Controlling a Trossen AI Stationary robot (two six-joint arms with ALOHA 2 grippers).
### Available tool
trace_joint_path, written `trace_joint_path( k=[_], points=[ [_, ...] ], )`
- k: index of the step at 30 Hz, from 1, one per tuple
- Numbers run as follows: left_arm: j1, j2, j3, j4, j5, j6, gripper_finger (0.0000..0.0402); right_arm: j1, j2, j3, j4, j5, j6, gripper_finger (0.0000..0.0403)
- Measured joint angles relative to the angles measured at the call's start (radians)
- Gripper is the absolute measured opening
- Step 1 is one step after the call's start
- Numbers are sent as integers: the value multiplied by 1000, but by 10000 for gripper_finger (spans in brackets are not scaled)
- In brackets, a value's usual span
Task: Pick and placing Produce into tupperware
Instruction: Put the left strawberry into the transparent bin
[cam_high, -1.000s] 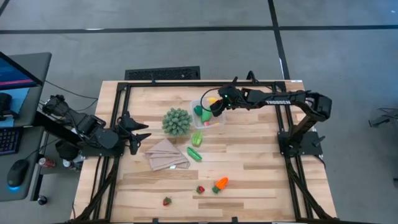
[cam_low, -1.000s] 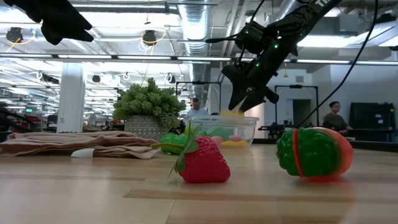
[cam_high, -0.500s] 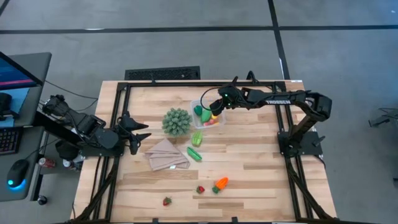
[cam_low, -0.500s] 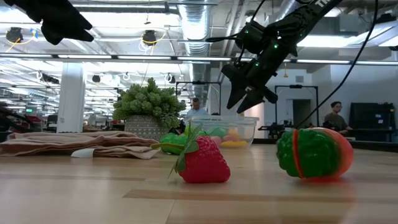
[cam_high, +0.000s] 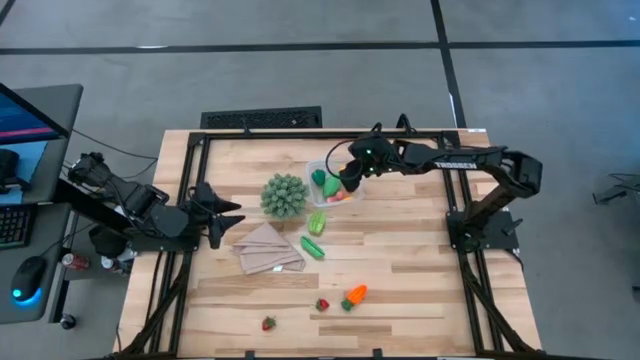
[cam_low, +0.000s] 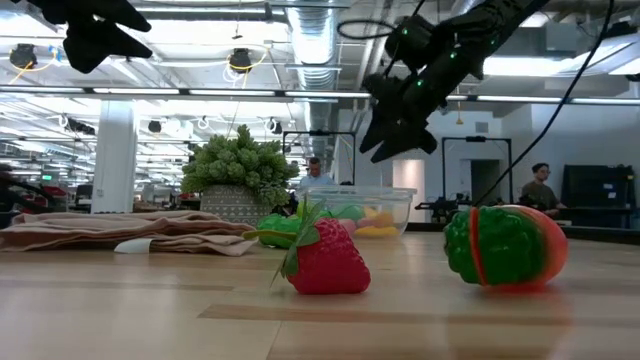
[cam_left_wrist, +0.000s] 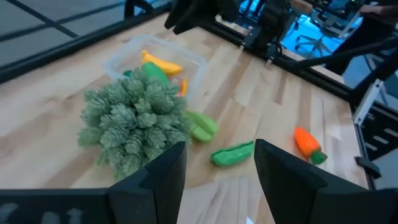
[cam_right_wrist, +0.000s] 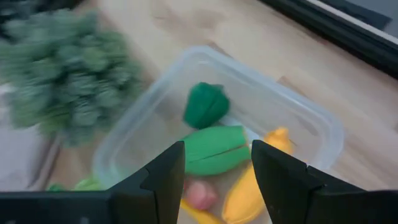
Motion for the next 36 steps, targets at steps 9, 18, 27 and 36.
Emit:
trace_joint_path(
  k=[9, 18, 27, 36],
  points=[
    [0, 0, 0, -1, 17, -6, 180, 75, -63, 0, -9, -55, -61, 169],
    [0, 0, 0, -16, -31, 35, 180, 204, -70, 0, -88, -146, -93, 164],
    [0, 0, 0, -38, -87, 39, 180, 318, -70, 0, -143, -142, -94, 157],
    [0, 0, 0, -45, -70, 68, 180, 349, -70, 0, -143, -141, -69, 144]
  ],
)
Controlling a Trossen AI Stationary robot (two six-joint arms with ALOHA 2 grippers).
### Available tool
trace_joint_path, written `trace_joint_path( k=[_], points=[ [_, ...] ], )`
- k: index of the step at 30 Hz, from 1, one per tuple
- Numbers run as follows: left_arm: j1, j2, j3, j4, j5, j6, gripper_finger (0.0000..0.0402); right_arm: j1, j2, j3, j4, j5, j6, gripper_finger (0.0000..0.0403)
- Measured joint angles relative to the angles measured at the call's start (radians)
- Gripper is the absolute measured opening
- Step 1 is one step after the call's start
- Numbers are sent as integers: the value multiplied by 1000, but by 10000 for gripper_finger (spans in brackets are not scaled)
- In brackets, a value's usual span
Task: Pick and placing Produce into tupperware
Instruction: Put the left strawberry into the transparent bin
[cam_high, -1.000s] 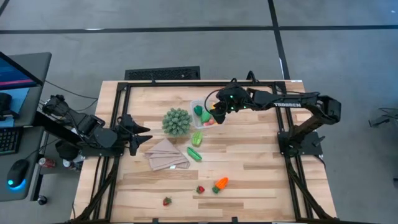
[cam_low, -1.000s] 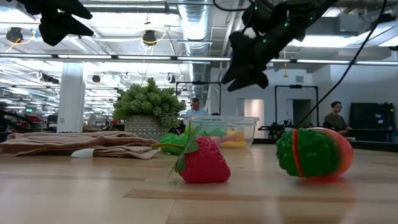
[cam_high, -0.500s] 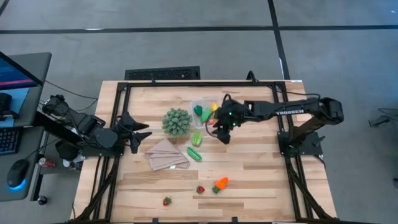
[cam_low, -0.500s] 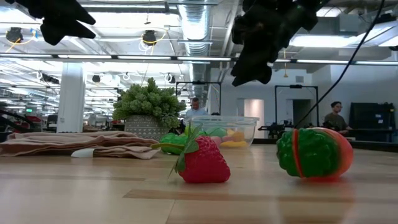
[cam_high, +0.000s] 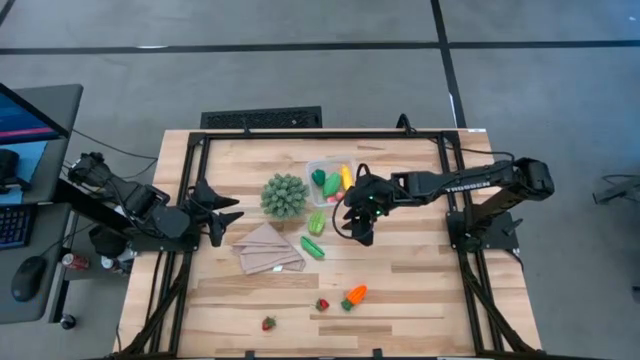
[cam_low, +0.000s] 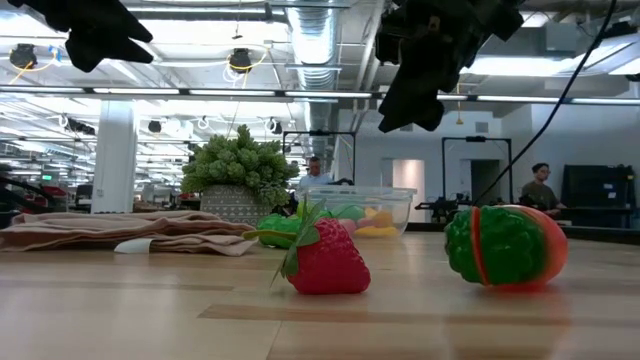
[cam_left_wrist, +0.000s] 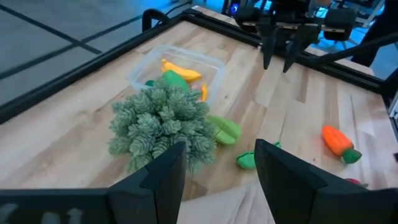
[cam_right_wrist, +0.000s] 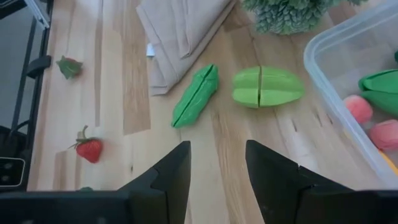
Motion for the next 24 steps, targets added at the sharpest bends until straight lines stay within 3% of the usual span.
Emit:
trace_joint_path(
  k=[4, 9, 12, 16, 24],
  points=[
    [0, 0, 0, 25, 74, -12, 180, 1, 0, 0, -1, -3, 18, 139],
    [-1, 53, 0, 29, 426, -35, 180, 17, 0, 0, -28, -4, 18, 134],
    [-2, 109, 0, 32, 586, -41, 180, 27, 0, 0, -35, -5, 18, 132],
    [-1, 211, 0, 85, 657, 11, 180, 32, 0, 0, -38, -4, 18, 132],
    [-1, 459, 0, 297, 764, 295, 180, 63, 0, 0, -83, -12, 23, 127]
  ],
)
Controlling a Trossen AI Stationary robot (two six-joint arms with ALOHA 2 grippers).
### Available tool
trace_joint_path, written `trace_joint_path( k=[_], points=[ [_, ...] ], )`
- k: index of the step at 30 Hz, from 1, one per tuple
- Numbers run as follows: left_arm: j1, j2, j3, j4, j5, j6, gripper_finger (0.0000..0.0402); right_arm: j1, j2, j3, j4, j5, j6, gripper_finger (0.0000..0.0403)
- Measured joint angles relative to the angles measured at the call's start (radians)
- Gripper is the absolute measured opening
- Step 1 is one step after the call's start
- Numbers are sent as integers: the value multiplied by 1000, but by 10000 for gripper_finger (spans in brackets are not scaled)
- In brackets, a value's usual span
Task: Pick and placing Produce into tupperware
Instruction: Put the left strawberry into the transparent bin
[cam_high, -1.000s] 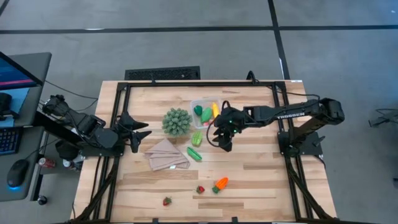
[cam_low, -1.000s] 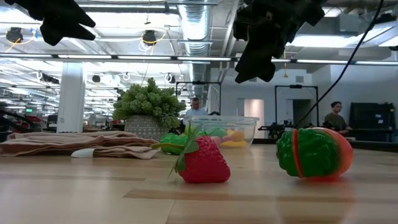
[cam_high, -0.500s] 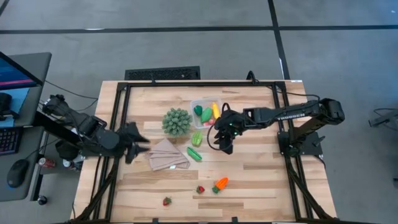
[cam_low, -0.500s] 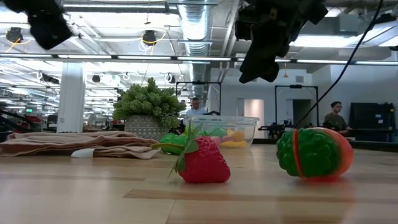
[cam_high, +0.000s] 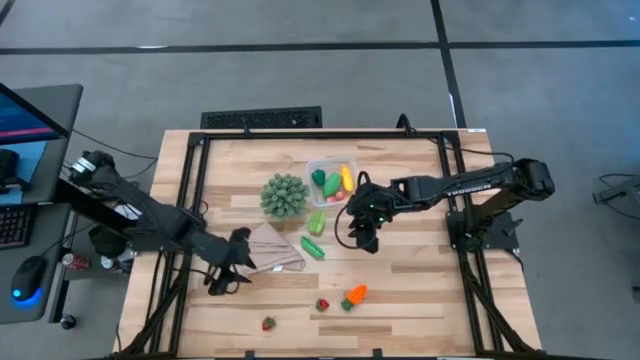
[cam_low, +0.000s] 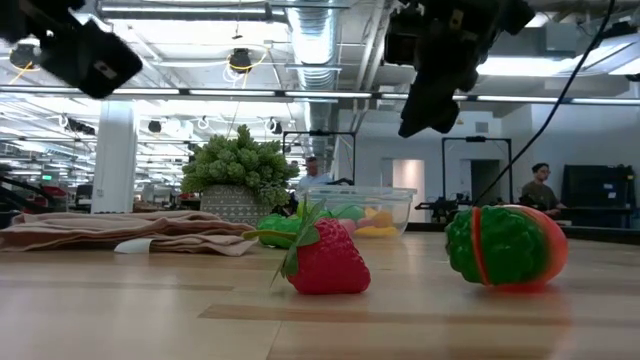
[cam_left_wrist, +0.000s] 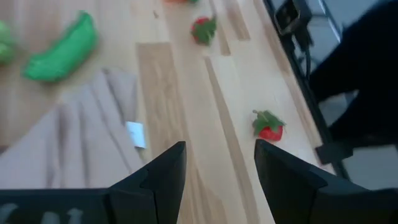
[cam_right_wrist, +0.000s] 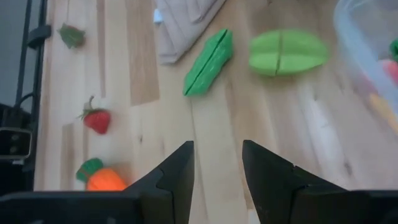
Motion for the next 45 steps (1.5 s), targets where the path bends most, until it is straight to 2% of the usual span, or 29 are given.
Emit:
trace_joint_path(
  k=[3, 7, 15, 18, 20, 24, 29, 34, 39, 45],
  points=[
    [-1, 92, 0, 59, 32, 2, 180, 34, -45, -2, -33, -13, 3, 127],
    [-8, 205, 0, 189, 57, -115, 180, 100, -160, -2, -81, 29, -24, 127],
    [-26, 385, 0, 433, 50, -519, 180, 271, -543, -57, -188, 330, -53, 119],
    [-65, 417, 1, 526, 51, -630, 180, 318, -675, -94, -184, 436, 6, 118],
    [-102, 421, 2, 546, 50, -686, 180, 347, -742, -111, -188, 469, 52, 118],
    [-181, 421, 34, 483, -13, -774, 180, 395, -829, -146, -182, 502, 108, 118],
    [-280, 420, 83, 359, -119, -874, 180, 448, -865, -182, -147, 602, 170, 118],
    [-348, 420, 134, 204, -223, -969, 180, 477, -854, -198, -116, 611, 171, 118],
    [-394, 420, 171, 105, -347, -975, 180, 477, -819, -212, -84, 644, 171, 118],
    [-410, 464, 172, 109, -391, -949, 180, 477, -789, -212, -81, 654, 170, 118]
  ],
)
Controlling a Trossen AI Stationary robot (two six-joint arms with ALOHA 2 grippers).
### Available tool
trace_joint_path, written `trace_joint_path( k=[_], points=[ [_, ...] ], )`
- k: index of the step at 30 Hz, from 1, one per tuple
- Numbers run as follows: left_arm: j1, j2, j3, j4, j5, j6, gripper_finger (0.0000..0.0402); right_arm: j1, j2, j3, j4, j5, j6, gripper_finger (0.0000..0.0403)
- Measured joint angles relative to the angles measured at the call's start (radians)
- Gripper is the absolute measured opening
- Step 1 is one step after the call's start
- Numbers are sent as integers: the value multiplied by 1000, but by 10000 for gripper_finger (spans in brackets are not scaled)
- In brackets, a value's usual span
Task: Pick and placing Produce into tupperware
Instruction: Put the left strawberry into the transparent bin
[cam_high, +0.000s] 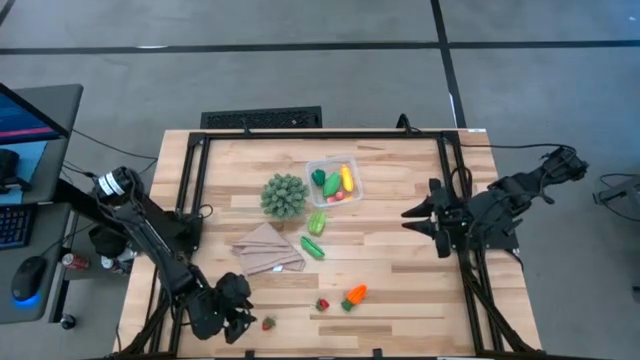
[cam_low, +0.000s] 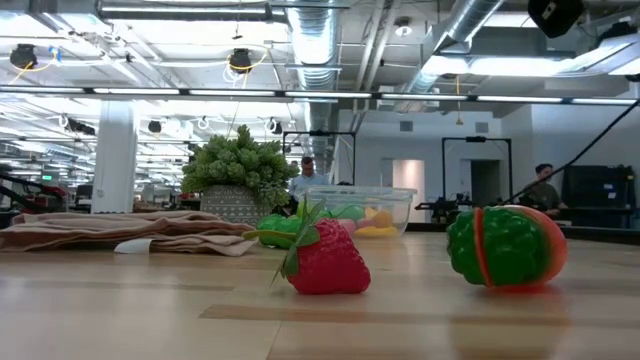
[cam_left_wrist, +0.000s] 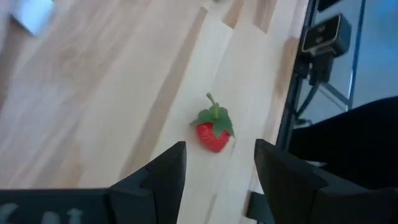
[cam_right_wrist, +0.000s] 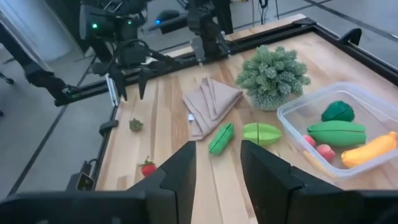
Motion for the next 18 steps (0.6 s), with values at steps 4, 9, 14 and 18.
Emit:
trace_joint_path(
  k=[4, 9, 14, 18],
  points=[
    [0, 84, 0, 93, 32, 16, 180, 0, 6, 0, 0, 0, 2, 118],
    [-9, 153, 0, 165, 33, -19, 180, -1, 4, 0, 0, 0, 7, 118],
    [-16, 184, 0, 198, 30, -30, 180, -25, 4, 0, 0, 2, 3, 118],
    [-17, 217, 0, 221, 44, -39, 180, -45, 4, 0, 1, 2, 2, 118]
  ],
)
